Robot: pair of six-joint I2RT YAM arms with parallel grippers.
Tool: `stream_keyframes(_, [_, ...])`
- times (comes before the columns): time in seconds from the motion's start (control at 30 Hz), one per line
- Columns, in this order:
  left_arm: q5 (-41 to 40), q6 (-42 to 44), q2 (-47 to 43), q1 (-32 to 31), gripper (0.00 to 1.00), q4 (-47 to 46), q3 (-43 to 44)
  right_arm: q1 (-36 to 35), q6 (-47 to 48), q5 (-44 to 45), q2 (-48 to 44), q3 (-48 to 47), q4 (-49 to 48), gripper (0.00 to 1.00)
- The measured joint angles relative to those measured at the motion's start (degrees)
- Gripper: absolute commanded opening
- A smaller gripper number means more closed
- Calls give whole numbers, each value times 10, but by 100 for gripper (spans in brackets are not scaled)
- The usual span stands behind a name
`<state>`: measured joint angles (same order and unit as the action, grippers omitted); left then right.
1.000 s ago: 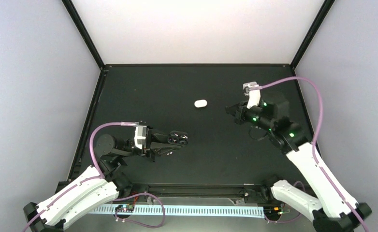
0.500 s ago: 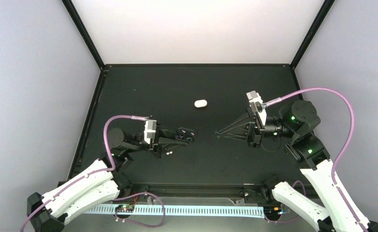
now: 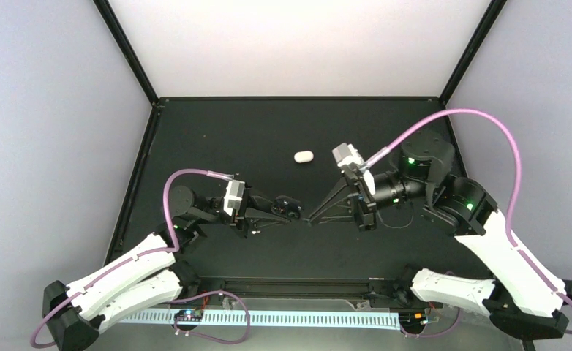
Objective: Insert the wireless bluetooth earbuds into the charging case
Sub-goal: Place the earbud in the charging case.
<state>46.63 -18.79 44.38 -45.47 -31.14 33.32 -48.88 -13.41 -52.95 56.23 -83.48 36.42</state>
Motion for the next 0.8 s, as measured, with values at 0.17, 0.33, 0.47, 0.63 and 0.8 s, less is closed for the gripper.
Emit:
stream_keyframes(0.17, [17,15,0,-1,2,11,9,-58,47,60,34,-22,63,1])
stream_keyframes(0.33, [30,24,0,-5,1,18,12,-96,79,117,64,-40,104,1])
stream_keyframes(0.47, [34,28,4,-8,1,24,12,-107,93,146,82,-57,113,1])
stream_keyframes(0.63, [39,35,4,-12,2,29,12,-113,106,167,99,-77,116,1])
stream_keyframes(0.8, [41,38,4,-15,2,34,12,-119,117,182,116,-83,123,1])
